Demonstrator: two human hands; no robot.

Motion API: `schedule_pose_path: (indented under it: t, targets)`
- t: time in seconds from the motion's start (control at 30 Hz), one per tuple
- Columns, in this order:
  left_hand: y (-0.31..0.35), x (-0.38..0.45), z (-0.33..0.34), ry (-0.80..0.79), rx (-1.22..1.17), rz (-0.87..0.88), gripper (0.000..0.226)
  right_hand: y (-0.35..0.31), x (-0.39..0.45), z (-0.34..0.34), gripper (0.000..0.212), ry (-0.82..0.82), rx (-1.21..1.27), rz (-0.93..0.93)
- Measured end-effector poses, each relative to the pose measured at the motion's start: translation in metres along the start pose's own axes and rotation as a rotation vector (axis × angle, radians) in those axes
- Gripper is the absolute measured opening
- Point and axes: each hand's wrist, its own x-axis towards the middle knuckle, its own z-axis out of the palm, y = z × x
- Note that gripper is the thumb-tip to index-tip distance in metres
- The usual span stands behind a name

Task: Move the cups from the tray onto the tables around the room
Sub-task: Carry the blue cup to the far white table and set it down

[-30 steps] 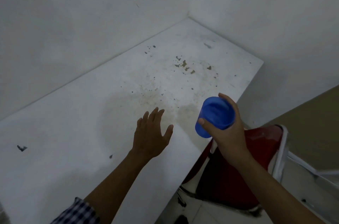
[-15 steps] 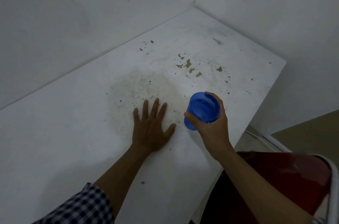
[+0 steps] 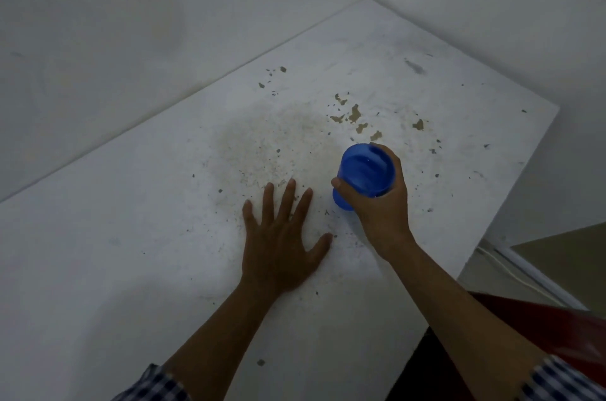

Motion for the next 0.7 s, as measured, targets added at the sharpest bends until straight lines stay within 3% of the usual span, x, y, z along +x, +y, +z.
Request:
schedule_pose_path:
  t: [0.7]
  targets:
    - [0.0, 0.0, 0.0, 0.0, -0.006, -0.002, 0.086, 0.02, 0.015, 0.012, 0.074, -0.024, -0.062, 0.055]
